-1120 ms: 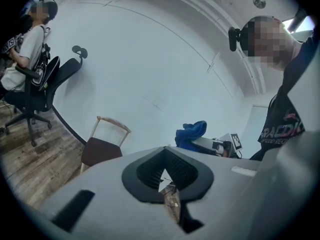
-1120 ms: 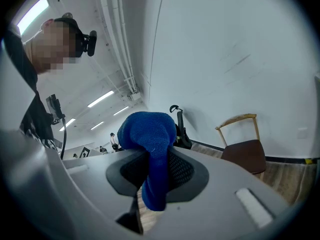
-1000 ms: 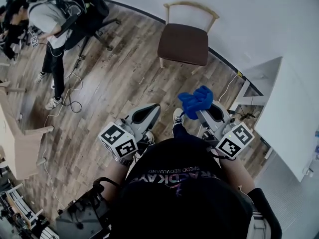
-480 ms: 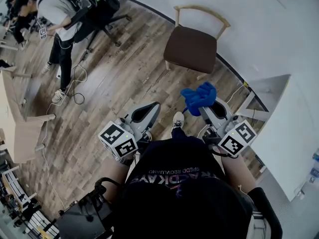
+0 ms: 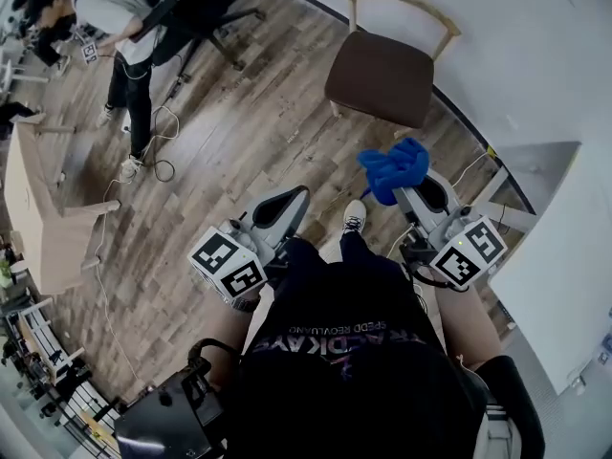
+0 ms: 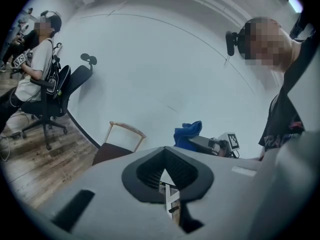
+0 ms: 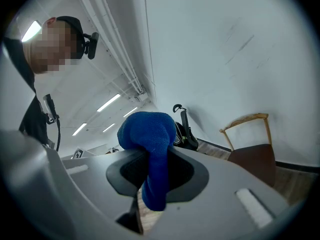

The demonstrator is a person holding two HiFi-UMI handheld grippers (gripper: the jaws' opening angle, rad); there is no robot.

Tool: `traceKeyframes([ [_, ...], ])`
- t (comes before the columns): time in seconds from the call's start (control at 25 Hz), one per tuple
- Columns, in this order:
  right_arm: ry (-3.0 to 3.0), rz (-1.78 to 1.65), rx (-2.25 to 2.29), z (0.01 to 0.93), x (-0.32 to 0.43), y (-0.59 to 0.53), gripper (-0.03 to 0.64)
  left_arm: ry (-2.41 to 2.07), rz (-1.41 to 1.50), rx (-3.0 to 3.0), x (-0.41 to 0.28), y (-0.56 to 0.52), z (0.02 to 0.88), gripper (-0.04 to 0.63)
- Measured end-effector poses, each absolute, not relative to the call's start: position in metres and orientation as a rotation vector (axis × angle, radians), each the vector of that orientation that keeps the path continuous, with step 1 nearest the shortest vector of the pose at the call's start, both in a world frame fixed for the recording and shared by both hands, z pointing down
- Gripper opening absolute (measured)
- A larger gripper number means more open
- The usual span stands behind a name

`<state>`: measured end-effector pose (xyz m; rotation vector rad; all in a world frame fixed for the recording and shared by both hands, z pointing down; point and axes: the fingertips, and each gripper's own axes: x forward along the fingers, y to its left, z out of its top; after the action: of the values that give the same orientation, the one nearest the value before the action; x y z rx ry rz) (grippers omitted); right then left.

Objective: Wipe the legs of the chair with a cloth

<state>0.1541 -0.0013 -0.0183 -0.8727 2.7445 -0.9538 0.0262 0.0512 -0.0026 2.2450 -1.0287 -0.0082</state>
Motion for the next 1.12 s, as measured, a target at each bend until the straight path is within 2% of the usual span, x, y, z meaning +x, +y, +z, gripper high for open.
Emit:
traceKeyframes([
  [0.64,2.685,-0.945,-1.023,0.004,0.13,-0.023,0.086,-0.827,0.067,2.252,0.016,0.037,0.038,0.005],
  [1.12,2.617,-1.009,-1.152,0.083,0.105,-0.048,0.086,-0.739,0.16,2.299,-0.007,0.006,0.111,0.005],
])
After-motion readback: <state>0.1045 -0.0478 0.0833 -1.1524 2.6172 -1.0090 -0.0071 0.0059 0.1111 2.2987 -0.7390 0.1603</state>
